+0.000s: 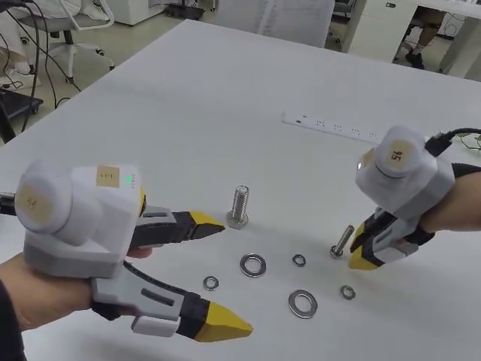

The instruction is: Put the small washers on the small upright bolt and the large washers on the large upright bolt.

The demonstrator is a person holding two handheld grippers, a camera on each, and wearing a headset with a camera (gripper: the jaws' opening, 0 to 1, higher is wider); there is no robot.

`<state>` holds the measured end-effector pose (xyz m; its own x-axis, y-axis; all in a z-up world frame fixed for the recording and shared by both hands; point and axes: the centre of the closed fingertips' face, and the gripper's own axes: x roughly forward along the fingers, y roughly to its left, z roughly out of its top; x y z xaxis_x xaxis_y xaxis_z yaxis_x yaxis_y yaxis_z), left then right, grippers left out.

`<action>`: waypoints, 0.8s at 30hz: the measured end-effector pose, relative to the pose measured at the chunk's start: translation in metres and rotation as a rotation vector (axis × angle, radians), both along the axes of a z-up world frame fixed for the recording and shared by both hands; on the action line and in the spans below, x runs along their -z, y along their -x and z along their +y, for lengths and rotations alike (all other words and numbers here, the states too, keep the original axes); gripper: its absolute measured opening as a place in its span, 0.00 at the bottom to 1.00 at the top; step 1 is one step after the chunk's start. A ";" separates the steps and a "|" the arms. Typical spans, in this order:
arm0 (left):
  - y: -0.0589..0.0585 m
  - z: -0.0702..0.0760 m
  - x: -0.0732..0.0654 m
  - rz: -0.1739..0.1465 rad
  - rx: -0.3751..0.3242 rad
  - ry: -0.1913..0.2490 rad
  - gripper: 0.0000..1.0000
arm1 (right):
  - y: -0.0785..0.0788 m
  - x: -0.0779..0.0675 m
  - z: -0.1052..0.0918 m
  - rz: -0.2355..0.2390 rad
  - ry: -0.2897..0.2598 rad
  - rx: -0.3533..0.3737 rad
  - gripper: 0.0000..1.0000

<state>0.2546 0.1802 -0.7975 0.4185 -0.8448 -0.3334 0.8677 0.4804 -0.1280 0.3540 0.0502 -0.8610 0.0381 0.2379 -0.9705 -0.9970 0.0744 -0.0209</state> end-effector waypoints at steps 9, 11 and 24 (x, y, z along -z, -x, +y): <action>0.000 -0.001 0.000 -0.003 0.003 -0.001 0.78 | 0.017 -0.005 0.003 0.008 -0.019 -0.003 0.17; 0.000 0.000 0.000 -0.004 0.001 0.000 0.78 | 0.020 -0.002 0.003 0.013 -0.019 -0.005 0.17; 0.000 0.000 -0.003 -0.012 0.004 -0.001 0.77 | 0.036 0.009 -0.001 0.039 -0.004 -0.011 0.18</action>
